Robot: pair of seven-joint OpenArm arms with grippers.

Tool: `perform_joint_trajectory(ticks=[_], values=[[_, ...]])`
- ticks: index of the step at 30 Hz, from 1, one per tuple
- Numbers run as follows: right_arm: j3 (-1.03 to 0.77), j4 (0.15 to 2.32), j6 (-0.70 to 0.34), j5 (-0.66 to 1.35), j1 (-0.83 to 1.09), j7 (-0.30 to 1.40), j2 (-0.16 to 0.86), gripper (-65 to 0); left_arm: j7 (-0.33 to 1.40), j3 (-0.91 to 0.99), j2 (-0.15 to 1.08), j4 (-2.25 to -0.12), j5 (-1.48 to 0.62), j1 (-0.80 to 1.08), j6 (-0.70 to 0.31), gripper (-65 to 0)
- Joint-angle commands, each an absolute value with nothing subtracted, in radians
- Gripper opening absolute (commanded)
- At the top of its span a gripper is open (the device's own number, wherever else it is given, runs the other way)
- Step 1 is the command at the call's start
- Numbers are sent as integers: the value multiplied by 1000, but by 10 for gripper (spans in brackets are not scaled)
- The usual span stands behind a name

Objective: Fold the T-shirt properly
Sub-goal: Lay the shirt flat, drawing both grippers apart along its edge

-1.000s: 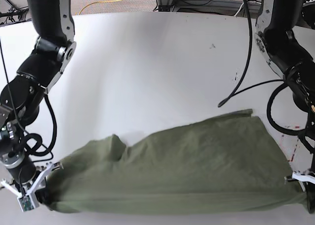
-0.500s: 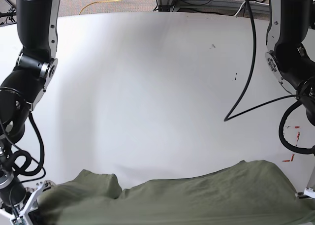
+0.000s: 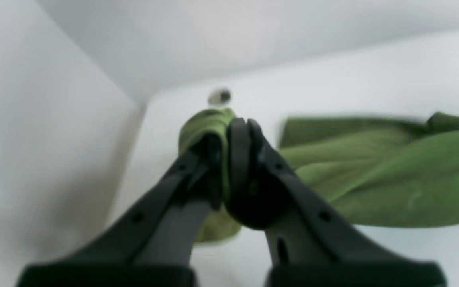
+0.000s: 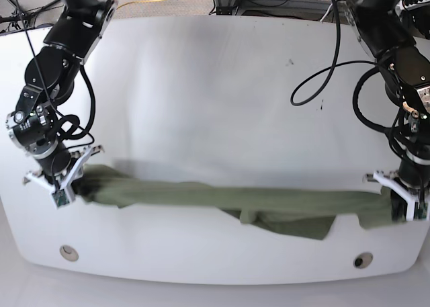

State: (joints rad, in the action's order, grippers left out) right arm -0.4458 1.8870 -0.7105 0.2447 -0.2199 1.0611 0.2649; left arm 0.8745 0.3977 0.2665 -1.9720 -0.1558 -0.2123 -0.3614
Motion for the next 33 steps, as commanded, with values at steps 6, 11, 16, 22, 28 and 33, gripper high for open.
perform_joint_trajectory(ticks=[6,11,16,22,28,33], values=[[-561,1922,-698,236,-10,1041,162,-650,800,461,263,-1991,-151,22,-433,-650],[-624,1920,-698,236,99,1041,101,-650,753,506,263,-1985,-151,165,-437,-650],[-645,1923,-698,236,176,1041,58,-625,750,530,263,-1983,-151,251,-437,-650],[-647,1925,-698,237,265,1041,25,-556,750,553,263,-1980,-150,320,-437,-650],[-647,1925,-698,237,343,1043,4,-431,748,558,263,-1960,-145,346,-437,-650],[-647,1923,-698,237,395,1043,1,-336,748,558,263,-1960,-143,375,-437,-650]])
